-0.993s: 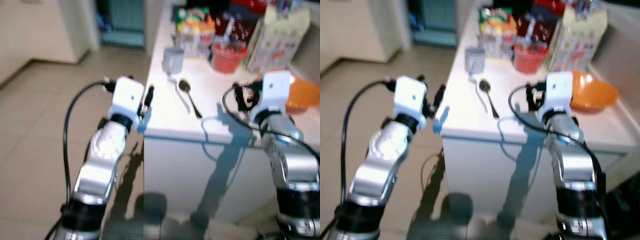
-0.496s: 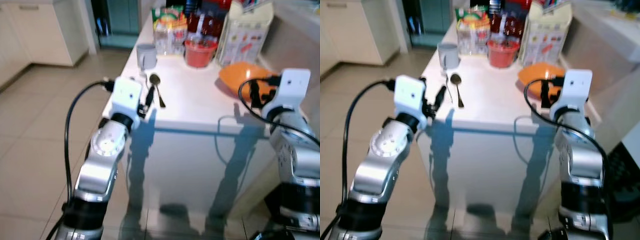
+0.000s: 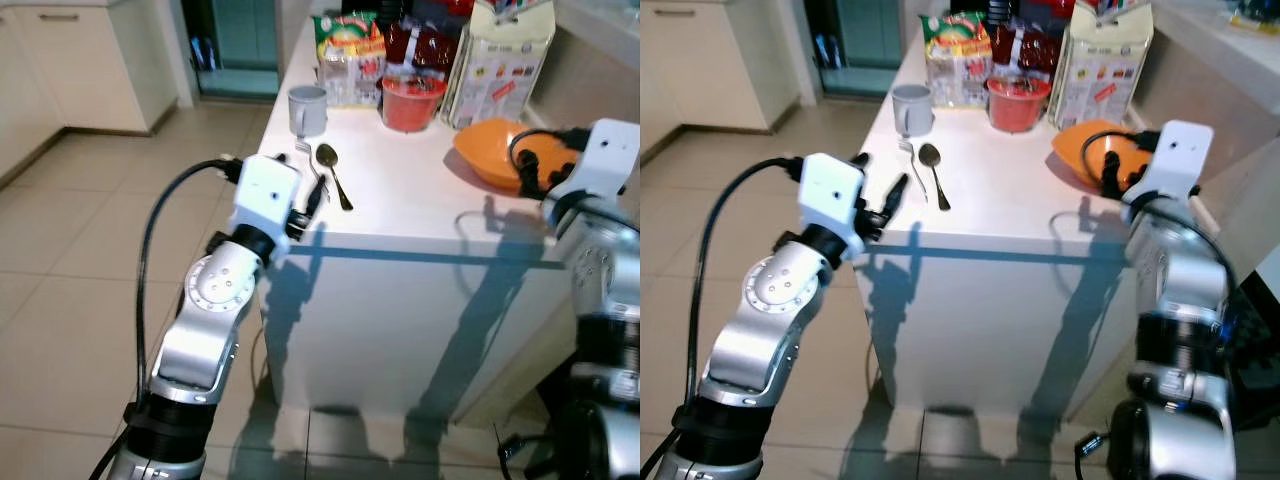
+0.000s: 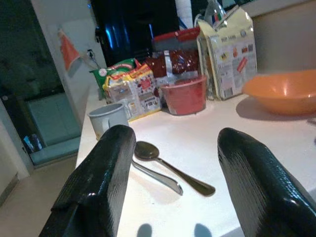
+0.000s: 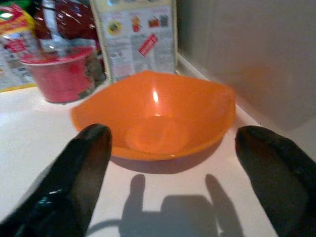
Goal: Setting the table
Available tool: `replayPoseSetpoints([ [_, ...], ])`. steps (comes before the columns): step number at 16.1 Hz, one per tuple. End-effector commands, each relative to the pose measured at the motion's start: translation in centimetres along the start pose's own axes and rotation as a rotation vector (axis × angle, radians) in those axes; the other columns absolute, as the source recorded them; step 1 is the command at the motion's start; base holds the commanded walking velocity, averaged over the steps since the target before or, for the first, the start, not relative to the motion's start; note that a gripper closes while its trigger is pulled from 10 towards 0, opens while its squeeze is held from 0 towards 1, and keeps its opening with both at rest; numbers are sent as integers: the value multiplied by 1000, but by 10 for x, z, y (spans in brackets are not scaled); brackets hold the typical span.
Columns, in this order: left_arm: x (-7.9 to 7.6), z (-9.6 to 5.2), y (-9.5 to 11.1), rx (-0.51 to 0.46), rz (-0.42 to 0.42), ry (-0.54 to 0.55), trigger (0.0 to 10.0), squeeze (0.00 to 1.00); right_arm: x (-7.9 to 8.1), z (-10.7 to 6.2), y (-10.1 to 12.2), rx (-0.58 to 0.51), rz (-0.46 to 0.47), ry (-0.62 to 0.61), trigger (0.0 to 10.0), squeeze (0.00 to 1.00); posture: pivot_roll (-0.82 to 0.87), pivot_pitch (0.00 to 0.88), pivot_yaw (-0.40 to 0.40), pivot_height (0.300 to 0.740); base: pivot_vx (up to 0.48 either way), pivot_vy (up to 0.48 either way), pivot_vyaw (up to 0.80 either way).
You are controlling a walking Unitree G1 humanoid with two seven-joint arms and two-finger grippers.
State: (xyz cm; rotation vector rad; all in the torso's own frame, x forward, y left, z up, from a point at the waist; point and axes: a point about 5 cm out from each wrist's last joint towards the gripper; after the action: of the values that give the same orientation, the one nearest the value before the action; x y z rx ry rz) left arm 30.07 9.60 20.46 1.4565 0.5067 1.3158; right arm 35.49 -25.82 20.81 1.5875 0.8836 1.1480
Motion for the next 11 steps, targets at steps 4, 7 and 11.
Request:
replayPoseSetpoints([
  [4,-13,-6,26,-152,-44,-178,10000,0,-16,33,-2,118,156,-101,10000,1000,2,0,-36,740,0,0,0],
  [7,-8,-10,36,-193,-29,-193,10000,0,-14,41,10,109,270,-115,10000,1000,17,0,-47,740,0,0,0],
  [11,-4,-19,44,-217,-24,-209,10000,0,-15,44,14,112,469,-132,10000,0,37,0,-46,740,0,0,0],
])
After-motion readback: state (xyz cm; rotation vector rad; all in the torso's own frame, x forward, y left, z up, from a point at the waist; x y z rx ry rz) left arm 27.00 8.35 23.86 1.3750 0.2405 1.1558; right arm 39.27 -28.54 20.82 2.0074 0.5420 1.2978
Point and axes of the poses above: a point about 5 cm out from each wrist's last joint towards the gripper, its own z axis pointing out of the wrist towards the gripper, its own y axis along the axis of the wrist's last joint, x = y × z, and after that the axes turned 12 degrees about z, right-handed
